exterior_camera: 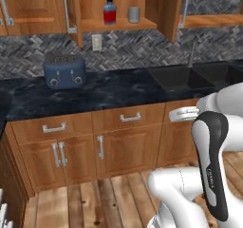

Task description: There is a bowl on the dining counter. Grab a lemon wedge from the fridge and place it in the bowl. Then get the liquor bottle and glass cup from the cabinet and place them next to the bowl.

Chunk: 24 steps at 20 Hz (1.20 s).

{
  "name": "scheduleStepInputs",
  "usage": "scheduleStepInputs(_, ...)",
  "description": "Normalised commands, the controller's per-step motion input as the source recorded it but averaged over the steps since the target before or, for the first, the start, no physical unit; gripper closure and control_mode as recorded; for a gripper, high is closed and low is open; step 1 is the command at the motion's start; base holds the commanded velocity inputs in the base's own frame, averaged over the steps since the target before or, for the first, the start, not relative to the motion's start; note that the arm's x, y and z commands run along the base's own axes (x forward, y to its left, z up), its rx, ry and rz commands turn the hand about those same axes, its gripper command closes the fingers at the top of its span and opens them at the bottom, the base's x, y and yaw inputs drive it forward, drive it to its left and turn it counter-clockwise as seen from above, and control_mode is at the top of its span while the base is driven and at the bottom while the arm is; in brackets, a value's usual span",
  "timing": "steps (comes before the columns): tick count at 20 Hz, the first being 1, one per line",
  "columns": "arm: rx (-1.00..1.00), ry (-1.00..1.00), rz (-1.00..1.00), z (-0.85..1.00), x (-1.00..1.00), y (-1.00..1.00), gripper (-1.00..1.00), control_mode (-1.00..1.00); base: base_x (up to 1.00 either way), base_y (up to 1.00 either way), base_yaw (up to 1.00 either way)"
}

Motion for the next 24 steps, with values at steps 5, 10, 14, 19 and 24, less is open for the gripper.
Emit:
scheduleStepInputs(5, 0.00, 0.00, 0.00, 0.00, 0.00, 0.00, -1.00, 1.00, 1.00, 0.23, -0.03)
scheduleStepInputs(10, 0.00, 0.00, 0.00, 0.00, 0.00, 0.00, -1.00, 1.00, 1.00, 0.20, -0.06)
scheduleStepInputs(14, 0.00, 0.00, 0.00, 0.00, 0.00, 0.00, -1.00, 1.00, 1.00, 0.18, -0.05)
scheduleStepInputs(19, 0.00, 0.00, 0.00, 0.00, 0.00, 0.00, -1.00, 1.00, 0.95, 0.19, -0.08)
scheduleStepInputs(24, 0.00, 0.00, 0.00, 0.00, 0.00, 0.00, -1.00, 1.00, 0.61, 0.30, -0.08)
